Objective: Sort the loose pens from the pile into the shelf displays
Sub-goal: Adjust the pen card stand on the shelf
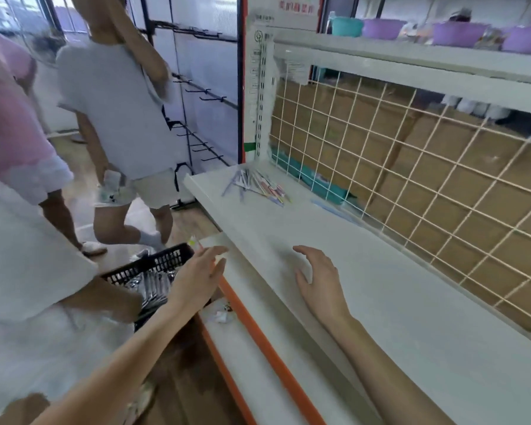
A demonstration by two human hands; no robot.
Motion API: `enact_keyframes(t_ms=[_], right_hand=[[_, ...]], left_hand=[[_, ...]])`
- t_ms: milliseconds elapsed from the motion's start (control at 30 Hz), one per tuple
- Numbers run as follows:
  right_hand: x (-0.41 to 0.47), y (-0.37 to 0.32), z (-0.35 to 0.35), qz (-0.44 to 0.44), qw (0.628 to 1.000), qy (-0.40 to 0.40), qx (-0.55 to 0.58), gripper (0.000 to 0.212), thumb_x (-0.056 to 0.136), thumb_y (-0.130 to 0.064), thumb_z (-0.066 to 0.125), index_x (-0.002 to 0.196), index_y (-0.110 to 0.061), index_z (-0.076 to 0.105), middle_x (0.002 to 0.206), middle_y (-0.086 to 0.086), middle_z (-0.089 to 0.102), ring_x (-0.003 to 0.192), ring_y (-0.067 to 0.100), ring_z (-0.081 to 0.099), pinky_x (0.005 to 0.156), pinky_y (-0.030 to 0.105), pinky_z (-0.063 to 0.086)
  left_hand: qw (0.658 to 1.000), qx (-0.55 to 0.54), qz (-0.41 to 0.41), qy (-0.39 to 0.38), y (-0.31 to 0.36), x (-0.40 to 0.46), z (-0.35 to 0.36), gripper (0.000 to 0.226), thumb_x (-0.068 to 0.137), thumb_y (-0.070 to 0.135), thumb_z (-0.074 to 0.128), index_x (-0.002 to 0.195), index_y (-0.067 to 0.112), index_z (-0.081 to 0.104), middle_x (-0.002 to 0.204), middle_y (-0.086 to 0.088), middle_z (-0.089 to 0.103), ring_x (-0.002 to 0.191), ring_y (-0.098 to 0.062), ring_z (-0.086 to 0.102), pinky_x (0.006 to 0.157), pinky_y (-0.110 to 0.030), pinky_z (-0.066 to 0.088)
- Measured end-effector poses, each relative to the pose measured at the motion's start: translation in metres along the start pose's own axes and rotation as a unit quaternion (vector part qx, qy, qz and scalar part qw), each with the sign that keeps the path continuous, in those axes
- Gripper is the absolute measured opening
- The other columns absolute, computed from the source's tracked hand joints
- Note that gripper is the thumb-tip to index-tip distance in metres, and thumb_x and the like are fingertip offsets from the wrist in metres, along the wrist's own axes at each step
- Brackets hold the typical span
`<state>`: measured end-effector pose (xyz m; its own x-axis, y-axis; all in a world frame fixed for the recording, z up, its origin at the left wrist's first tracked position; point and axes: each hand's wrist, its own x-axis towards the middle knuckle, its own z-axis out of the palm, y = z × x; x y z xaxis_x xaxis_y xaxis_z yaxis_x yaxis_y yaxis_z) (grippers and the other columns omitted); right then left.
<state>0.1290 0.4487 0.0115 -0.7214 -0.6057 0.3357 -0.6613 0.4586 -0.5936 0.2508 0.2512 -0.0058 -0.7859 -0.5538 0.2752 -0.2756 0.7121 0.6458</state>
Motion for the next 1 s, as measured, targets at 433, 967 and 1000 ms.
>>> enact_keyframes(t_ms=[433,967,1000], right_hand=[[0.186,-0.003,0.111,-0.037,0.997,-0.067,0.017,0.041,0.090,-0.005,0.048,0.131,-0.012,0.051,0.131,0.004,0.053,0.119,0.020,0.049,0.100,0.023,0.031],[0.301,0.027,0.170,-0.029,0.984,-0.033,-0.174,0.034,0.052,0.003,0.075,0.083,-0.011,0.072,0.086,0.010,0.068,0.075,0.030,0.067,0.065,0.031,0.053],[0.301,0.029,0.170,-0.024,0.982,-0.030,-0.187,0.034,0.050,0.002,0.075,0.081,-0.010,0.071,0.085,0.010,0.068,0.073,0.029,0.067,0.063,0.029,0.053]], left_hand=[[1.000,-0.009,-0.024,0.005,-0.059,0.177,0.012,0.027,0.095,0.018,0.051,0.121,0.019,0.059,0.119,-0.002,0.058,0.098,-0.017,0.062,0.080,-0.032,0.050],[0.980,0.116,-0.098,-0.126,-0.090,0.313,0.050,0.033,0.095,0.027,0.049,0.124,0.012,0.052,0.120,-0.010,0.050,0.103,-0.030,0.057,0.083,-0.034,0.042],[0.981,0.114,-0.093,-0.126,-0.092,0.315,0.051,0.029,0.094,0.026,0.051,0.118,0.011,0.056,0.117,-0.011,0.052,0.100,-0.030,0.058,0.081,-0.034,0.043]])
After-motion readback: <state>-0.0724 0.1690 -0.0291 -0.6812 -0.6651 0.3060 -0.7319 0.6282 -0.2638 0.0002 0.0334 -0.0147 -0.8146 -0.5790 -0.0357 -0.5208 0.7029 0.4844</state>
